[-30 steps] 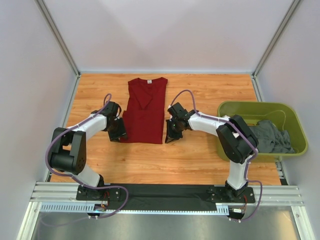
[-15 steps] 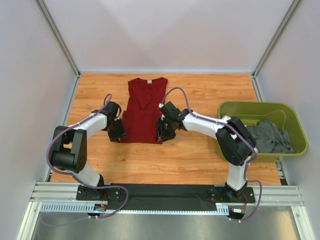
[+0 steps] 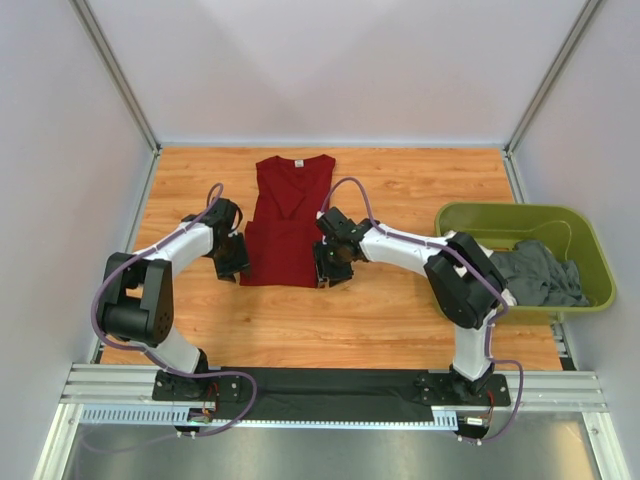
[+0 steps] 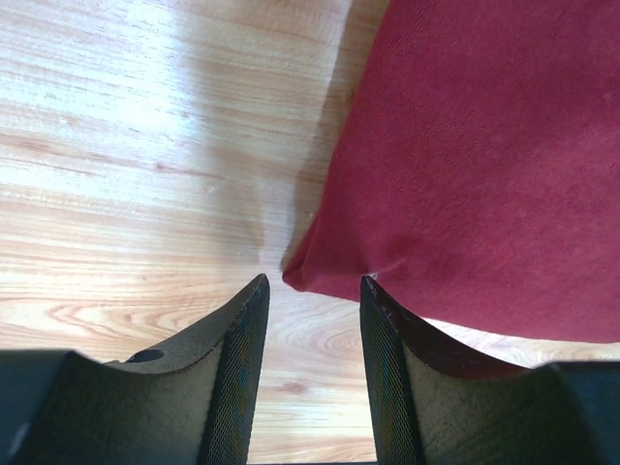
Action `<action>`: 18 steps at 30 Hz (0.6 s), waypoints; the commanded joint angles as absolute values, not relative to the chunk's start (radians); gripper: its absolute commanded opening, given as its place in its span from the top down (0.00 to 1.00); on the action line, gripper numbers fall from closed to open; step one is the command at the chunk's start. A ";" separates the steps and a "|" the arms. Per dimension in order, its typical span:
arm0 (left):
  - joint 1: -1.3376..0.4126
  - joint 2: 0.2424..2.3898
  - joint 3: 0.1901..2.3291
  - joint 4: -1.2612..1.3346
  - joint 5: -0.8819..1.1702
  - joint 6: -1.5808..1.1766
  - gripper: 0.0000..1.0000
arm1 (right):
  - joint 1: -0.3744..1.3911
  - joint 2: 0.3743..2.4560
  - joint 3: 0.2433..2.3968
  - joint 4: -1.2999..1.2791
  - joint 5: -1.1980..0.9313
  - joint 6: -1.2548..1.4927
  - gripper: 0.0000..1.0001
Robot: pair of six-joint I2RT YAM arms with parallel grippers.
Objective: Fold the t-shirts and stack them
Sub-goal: Fold the tshirt
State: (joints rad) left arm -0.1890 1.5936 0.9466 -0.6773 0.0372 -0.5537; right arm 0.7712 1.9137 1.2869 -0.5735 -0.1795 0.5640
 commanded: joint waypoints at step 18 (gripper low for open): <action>-0.189 1.542 0.979 -0.696 0.014 -0.523 0.51 | 0.776 1.965 1.304 -0.587 -0.117 0.489 1.00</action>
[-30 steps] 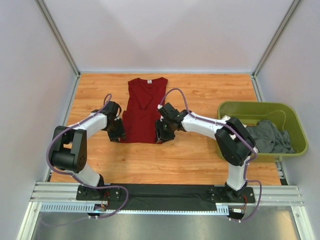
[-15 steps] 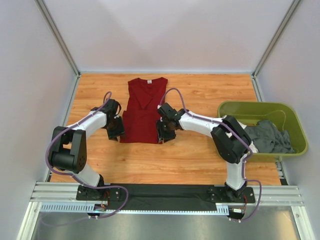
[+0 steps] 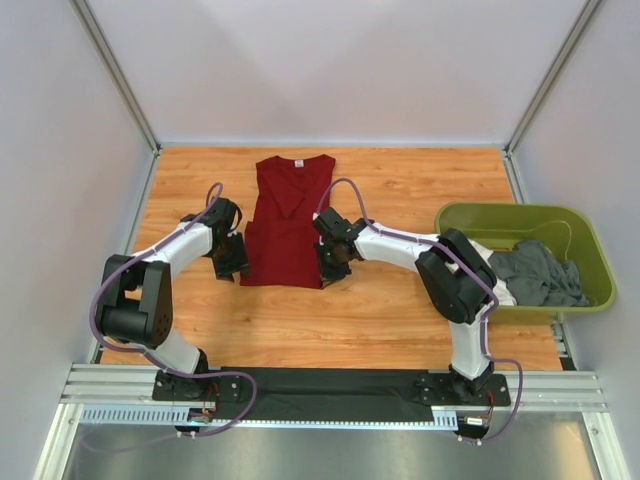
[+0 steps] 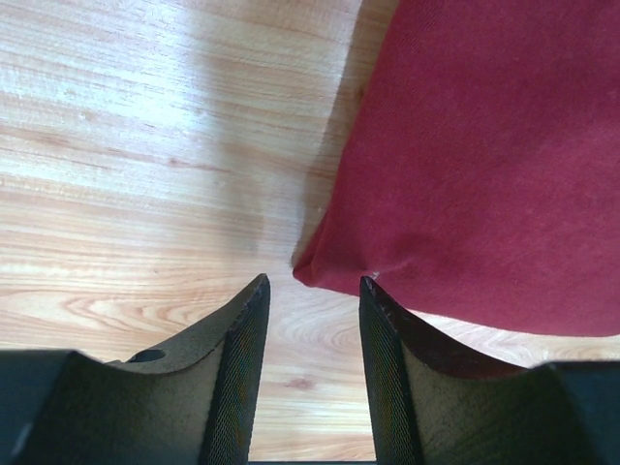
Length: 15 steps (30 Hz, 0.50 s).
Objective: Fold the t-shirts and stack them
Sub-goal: Fold the tshirt
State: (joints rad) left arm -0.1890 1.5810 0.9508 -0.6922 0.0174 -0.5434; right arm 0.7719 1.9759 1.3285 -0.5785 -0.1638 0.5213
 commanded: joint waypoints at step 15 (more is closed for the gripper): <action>-0.204 1.562 0.927 -0.630 0.089 -0.546 0.55 | 0.759 1.951 1.279 -0.586 -0.112 0.491 1.00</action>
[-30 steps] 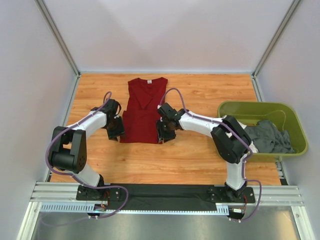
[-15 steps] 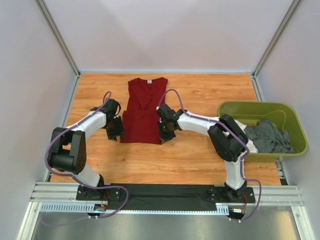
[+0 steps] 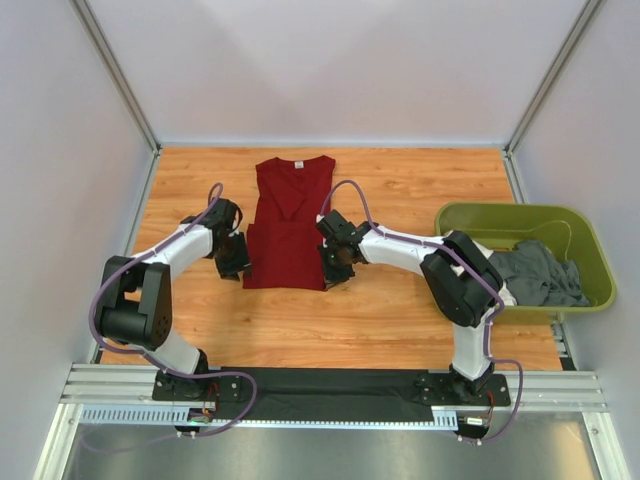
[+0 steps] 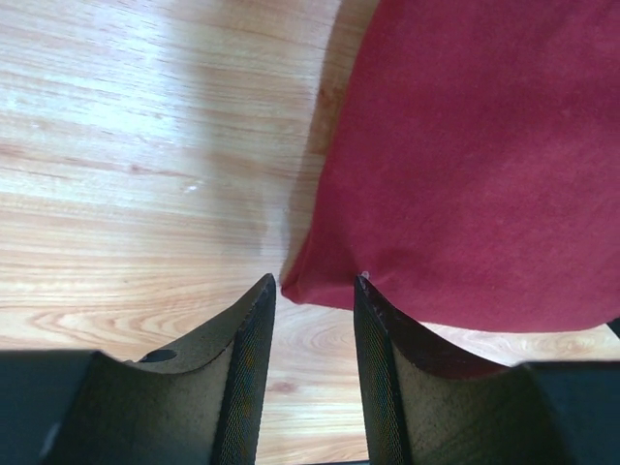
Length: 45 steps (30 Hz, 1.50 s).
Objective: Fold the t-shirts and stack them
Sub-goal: Fold the tshirt
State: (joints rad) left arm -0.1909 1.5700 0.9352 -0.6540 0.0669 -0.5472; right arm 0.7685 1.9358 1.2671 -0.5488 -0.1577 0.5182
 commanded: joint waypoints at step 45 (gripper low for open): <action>-0.388 1.174 0.831 -1.037 0.037 -0.830 1.00 | 0.839 1.537 0.972 -0.685 -0.209 0.687 1.00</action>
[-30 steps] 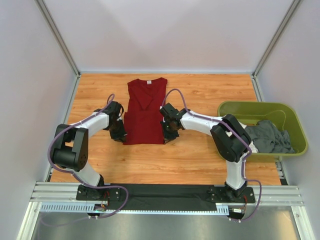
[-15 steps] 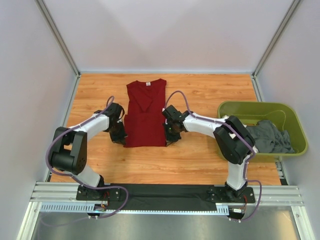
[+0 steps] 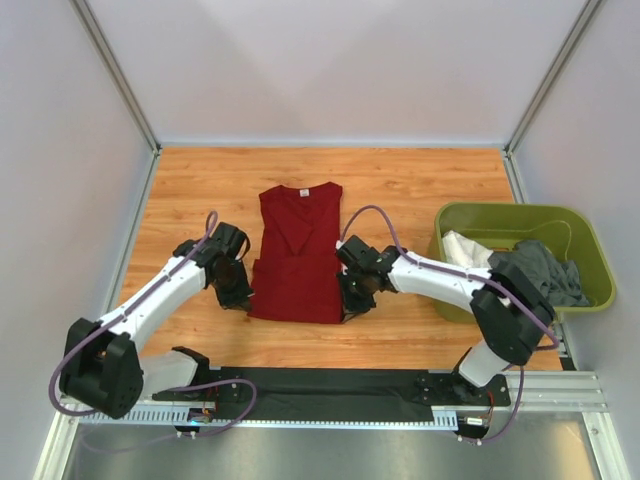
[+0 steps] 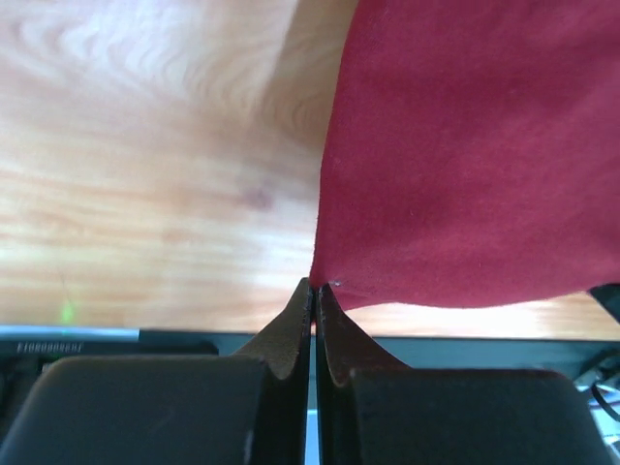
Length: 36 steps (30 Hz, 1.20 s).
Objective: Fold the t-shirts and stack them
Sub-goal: Fold the tshirt
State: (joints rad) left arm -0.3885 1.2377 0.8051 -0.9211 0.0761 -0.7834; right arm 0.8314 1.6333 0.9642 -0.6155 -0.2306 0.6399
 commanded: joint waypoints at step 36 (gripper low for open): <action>-0.229 2.020 1.923 -1.022 -0.127 -0.647 1.00 | 0.453 2.232 2.169 -0.948 -0.130 0.360 1.00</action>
State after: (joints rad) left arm -0.2527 1.9800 1.8568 -1.0210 -0.1337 -0.6853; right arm 0.4721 2.2089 2.1044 -0.9440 -0.1242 0.3714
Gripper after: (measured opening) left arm 0.007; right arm 0.009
